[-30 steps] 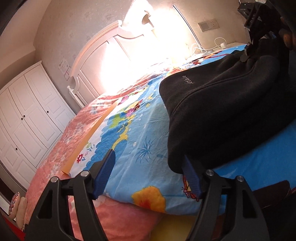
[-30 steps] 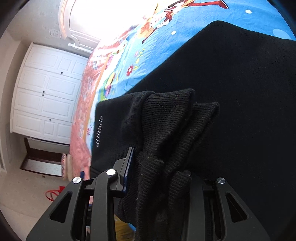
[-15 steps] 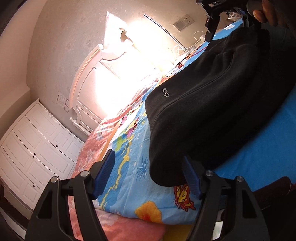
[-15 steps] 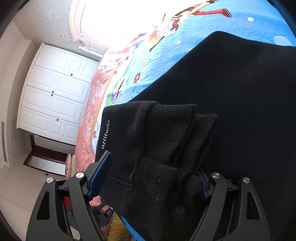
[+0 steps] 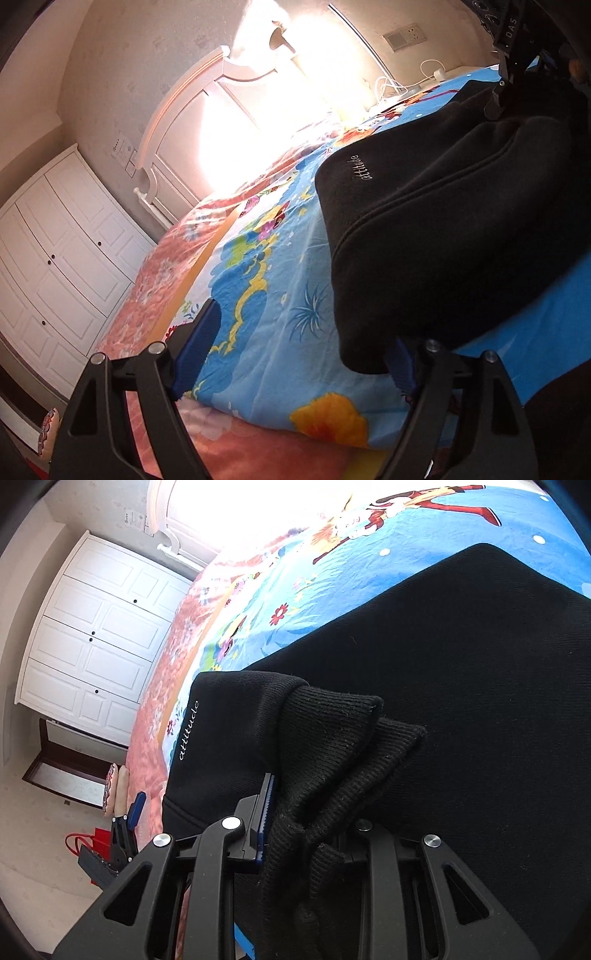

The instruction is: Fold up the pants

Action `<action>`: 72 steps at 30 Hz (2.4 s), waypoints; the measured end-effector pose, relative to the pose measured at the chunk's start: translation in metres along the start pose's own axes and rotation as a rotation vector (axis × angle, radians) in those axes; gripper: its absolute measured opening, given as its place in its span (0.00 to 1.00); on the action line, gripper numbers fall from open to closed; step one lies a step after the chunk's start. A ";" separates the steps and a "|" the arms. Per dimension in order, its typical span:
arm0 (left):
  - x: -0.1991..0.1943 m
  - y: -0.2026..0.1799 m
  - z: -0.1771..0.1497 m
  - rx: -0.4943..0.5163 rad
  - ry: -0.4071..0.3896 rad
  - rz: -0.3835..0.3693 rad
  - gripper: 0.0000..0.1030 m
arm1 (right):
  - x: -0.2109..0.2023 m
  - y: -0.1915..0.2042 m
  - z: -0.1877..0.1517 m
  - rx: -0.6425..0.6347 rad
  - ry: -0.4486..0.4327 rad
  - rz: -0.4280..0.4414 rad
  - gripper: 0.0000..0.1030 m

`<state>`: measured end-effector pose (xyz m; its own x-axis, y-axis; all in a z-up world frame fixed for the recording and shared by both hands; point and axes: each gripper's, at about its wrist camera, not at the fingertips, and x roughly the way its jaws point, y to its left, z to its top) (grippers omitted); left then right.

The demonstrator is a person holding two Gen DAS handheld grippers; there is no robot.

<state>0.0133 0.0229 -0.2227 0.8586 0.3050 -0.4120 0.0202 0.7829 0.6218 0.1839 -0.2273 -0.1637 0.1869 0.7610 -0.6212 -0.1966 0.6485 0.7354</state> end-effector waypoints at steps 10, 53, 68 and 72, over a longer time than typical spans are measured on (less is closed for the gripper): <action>-0.011 -0.006 0.018 0.017 -0.063 0.065 0.79 | -0.013 0.020 0.000 -0.121 -0.049 -0.077 0.24; 0.022 0.073 0.105 -0.735 0.088 -0.453 0.94 | -0.030 0.103 -0.055 -0.335 -0.402 -0.707 0.95; 0.155 0.035 0.129 -0.481 0.360 -0.525 0.14 | 0.010 0.068 -0.072 -0.287 -0.211 -0.669 0.83; 0.147 0.050 0.139 -0.479 0.308 -0.444 0.14 | 0.012 0.069 -0.073 -0.290 -0.212 -0.676 0.84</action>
<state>0.2121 0.0316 -0.1599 0.6363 -0.0136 -0.7713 0.0467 0.9987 0.0209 0.1026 -0.1727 -0.1403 0.5310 0.1973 -0.8241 -0.2133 0.9723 0.0954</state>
